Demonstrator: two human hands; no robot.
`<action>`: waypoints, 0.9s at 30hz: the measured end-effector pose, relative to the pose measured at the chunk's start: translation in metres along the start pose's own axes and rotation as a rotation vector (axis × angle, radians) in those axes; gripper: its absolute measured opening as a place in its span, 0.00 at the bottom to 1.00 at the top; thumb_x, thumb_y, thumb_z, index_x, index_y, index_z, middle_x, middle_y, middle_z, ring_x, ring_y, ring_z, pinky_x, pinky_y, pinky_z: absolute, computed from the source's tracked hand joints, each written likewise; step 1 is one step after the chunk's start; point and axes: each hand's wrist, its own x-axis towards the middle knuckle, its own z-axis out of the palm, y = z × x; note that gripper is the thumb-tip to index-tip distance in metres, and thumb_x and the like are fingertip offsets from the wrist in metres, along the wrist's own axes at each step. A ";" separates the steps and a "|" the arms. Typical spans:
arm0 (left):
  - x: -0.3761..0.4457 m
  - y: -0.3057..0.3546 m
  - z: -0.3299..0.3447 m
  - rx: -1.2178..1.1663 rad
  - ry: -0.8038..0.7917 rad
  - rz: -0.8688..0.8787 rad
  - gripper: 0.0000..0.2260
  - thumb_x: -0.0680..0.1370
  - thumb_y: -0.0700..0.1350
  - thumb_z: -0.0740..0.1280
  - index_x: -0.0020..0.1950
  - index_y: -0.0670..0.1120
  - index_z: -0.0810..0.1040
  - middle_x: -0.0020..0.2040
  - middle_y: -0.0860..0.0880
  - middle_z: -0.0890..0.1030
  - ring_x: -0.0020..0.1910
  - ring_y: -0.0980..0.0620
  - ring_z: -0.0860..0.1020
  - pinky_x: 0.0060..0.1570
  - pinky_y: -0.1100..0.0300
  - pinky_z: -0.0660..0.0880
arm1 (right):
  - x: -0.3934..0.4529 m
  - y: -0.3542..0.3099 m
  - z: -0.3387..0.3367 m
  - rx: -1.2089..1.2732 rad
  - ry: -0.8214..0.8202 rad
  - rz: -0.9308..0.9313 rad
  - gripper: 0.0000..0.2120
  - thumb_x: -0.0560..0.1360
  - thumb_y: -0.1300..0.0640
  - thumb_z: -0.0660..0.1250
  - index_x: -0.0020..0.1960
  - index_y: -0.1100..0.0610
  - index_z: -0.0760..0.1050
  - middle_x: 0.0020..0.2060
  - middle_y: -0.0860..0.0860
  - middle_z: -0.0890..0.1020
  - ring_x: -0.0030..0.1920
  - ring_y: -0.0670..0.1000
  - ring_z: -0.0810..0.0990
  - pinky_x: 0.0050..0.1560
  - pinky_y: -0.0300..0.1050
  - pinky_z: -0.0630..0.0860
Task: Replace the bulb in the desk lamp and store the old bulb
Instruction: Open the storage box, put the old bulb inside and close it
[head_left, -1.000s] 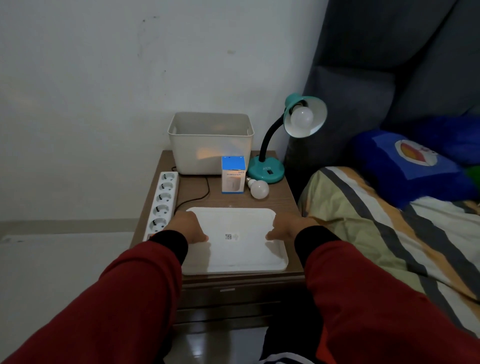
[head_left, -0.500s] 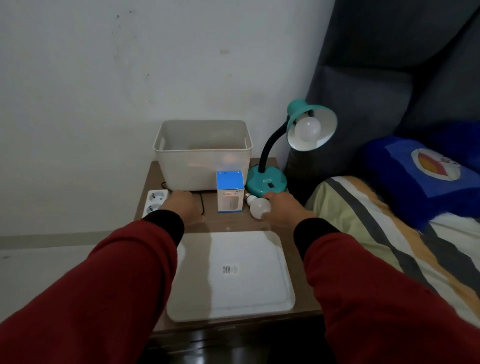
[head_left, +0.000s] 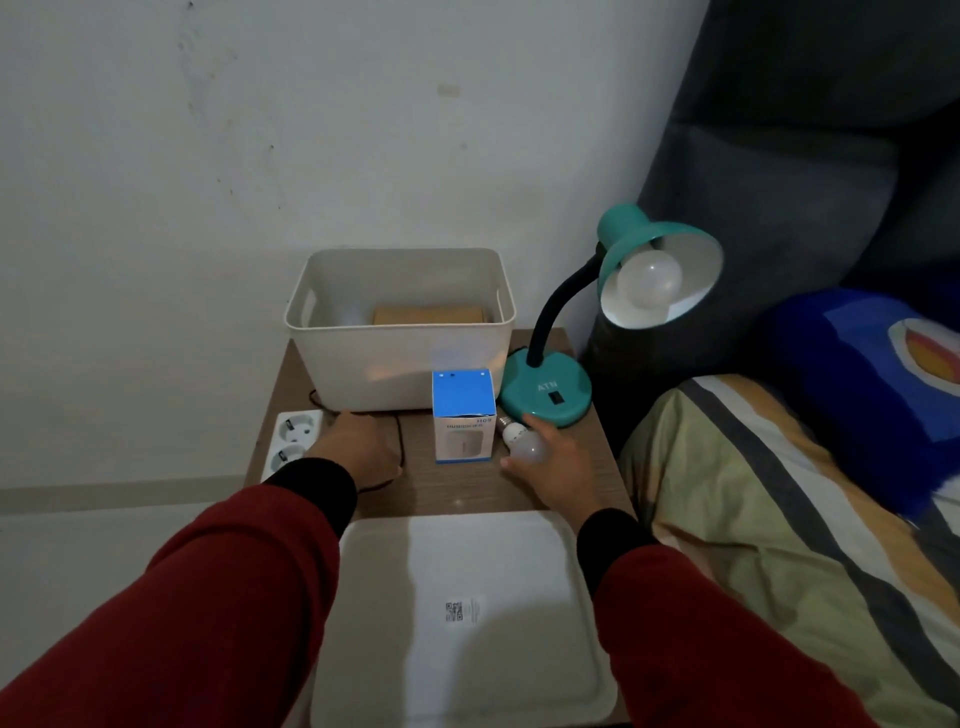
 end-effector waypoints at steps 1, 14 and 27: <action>-0.001 -0.001 0.000 -0.008 -0.008 -0.009 0.20 0.76 0.52 0.64 0.60 0.38 0.75 0.61 0.42 0.77 0.61 0.46 0.75 0.58 0.60 0.72 | -0.001 -0.001 -0.002 0.031 0.013 0.002 0.33 0.69 0.50 0.73 0.71 0.53 0.66 0.66 0.55 0.74 0.65 0.54 0.72 0.64 0.42 0.66; -0.052 -0.006 -0.071 0.003 0.136 0.061 0.22 0.74 0.50 0.68 0.63 0.39 0.73 0.62 0.41 0.76 0.62 0.44 0.74 0.58 0.58 0.73 | -0.045 -0.065 -0.071 0.217 0.109 -0.134 0.24 0.71 0.49 0.72 0.65 0.52 0.73 0.53 0.50 0.74 0.53 0.48 0.72 0.54 0.40 0.70; 0.020 -0.015 -0.158 -0.055 0.226 0.042 0.19 0.74 0.49 0.67 0.61 0.39 0.74 0.62 0.41 0.76 0.59 0.44 0.76 0.53 0.59 0.73 | 0.040 -0.159 -0.098 0.153 0.006 -0.257 0.26 0.69 0.52 0.74 0.65 0.54 0.73 0.57 0.53 0.77 0.54 0.53 0.77 0.50 0.42 0.77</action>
